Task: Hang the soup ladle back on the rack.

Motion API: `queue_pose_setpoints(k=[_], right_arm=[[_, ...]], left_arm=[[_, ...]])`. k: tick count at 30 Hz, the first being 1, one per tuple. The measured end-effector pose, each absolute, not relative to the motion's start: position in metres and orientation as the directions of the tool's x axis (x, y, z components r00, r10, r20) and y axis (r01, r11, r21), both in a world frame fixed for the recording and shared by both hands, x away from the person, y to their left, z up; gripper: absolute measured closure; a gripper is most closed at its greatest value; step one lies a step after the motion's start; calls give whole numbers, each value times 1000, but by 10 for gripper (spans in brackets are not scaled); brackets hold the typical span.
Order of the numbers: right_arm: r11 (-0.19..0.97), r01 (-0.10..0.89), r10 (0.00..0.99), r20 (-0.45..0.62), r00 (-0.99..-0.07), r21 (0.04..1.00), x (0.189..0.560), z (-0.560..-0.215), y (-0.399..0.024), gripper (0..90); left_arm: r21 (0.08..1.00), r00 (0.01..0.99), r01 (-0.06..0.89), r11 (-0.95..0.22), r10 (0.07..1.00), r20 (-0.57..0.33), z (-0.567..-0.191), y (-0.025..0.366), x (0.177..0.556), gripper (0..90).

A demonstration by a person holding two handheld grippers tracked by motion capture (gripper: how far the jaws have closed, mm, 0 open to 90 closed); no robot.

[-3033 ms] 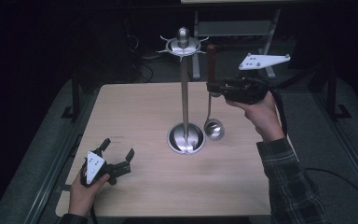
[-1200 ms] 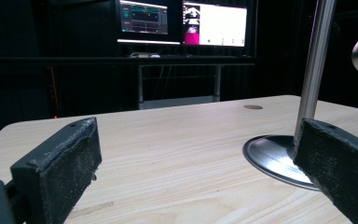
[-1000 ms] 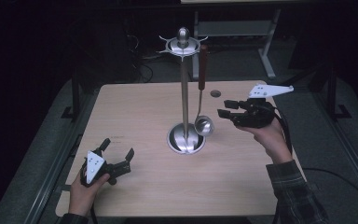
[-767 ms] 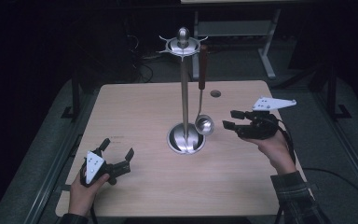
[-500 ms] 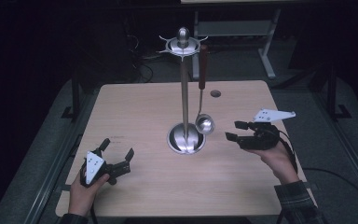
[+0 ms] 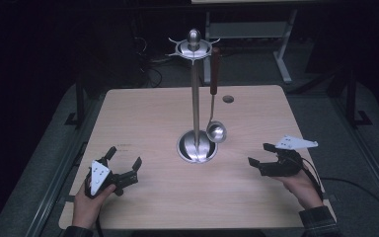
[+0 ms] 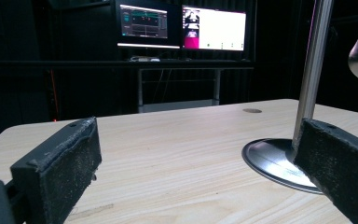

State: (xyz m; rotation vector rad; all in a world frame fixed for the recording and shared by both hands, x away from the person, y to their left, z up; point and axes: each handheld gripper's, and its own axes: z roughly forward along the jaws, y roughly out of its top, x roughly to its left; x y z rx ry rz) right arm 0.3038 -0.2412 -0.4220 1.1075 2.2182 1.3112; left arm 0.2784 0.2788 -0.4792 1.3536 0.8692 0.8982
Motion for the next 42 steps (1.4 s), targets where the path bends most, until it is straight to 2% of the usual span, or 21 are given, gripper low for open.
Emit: queue_pose_setpoints(k=[11, 21, 42], right_arm=[[267, 510, 799, 108, -591, 818, 291, -453, -257, 122], [319, 523, 817, 50, -575, 790, 282, -470, -264, 123], [300, 534, 827, 63, -559, 790, 284, -473, -269, 117]], left_arm=[[999, 418, -34, 12, 908, 3, -479, 279, 278, 2], [999, 421, -38, 18, 907, 0, -479, 278, 278, 3], [999, 420, -33, 17, 907, -2, -479, 279, 278, 2]])
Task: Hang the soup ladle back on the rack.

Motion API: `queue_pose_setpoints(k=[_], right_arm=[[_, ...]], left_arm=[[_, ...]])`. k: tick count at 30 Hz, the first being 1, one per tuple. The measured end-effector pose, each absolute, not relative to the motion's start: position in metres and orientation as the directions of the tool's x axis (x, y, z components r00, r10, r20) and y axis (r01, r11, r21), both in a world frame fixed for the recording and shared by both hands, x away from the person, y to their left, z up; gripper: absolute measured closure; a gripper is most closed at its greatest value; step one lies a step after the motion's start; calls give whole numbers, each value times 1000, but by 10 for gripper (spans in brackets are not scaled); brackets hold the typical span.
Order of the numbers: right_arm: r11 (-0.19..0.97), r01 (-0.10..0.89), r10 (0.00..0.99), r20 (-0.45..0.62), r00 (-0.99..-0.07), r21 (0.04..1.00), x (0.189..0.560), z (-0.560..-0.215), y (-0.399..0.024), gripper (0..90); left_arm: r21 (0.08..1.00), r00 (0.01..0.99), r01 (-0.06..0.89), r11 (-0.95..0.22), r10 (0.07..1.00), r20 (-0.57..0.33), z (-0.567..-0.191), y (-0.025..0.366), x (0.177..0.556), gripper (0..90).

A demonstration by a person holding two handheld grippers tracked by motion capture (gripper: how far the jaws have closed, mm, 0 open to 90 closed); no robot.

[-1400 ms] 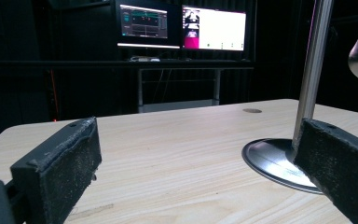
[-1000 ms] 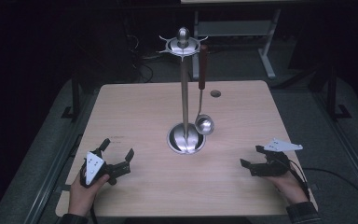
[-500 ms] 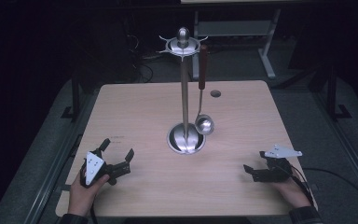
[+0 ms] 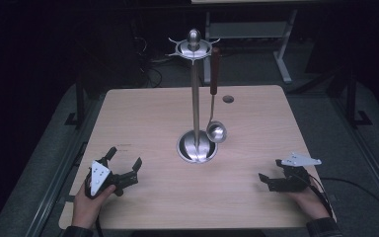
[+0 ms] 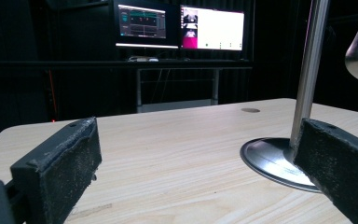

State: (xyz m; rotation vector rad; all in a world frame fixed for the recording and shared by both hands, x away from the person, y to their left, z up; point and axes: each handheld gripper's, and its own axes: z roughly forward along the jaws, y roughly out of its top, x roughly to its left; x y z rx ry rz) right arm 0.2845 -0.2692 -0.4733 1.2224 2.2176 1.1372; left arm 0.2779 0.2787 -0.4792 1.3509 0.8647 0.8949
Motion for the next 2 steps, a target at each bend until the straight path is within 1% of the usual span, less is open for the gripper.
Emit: queue_pose_setpoints(k=[2], right_arm=[[297, 536, 829, 65, -555, 790, 285, -474, -269, 116]], left_arm=[[999, 420, -32, 19, 908, -3, -479, 279, 278, 2]])
